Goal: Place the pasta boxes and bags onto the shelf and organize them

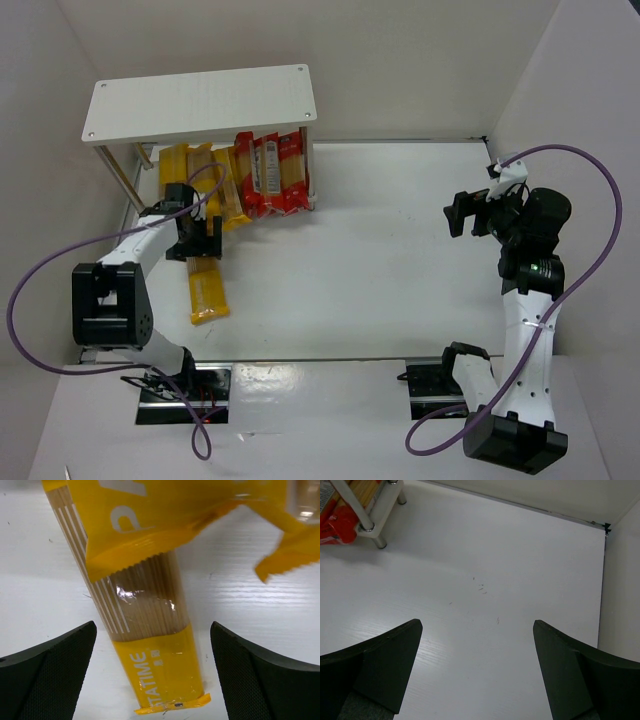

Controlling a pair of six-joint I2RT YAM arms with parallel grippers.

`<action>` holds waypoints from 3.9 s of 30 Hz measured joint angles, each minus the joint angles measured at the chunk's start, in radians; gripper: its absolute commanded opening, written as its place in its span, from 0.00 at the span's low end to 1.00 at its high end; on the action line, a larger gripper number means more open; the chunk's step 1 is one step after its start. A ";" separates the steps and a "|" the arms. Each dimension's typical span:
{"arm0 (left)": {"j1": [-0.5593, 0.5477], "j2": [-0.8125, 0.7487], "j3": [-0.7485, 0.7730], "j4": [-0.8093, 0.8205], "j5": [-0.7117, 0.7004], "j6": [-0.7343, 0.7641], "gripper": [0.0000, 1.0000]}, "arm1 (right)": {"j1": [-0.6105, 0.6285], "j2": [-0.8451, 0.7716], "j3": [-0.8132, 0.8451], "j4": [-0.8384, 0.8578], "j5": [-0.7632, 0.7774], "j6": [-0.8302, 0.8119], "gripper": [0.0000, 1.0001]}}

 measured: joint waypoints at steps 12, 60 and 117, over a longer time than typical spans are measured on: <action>0.016 0.140 0.034 -0.024 -0.045 -0.023 0.88 | 0.000 0.005 0.000 0.000 0.000 -0.005 1.00; -0.870 0.350 0.272 -0.076 -0.161 0.204 0.53 | 0.000 -0.015 0.042 -0.072 0.018 -0.046 1.00; -0.782 0.204 0.016 0.200 -0.016 0.354 1.00 | 0.031 -0.103 0.040 -0.098 0.051 -0.042 1.00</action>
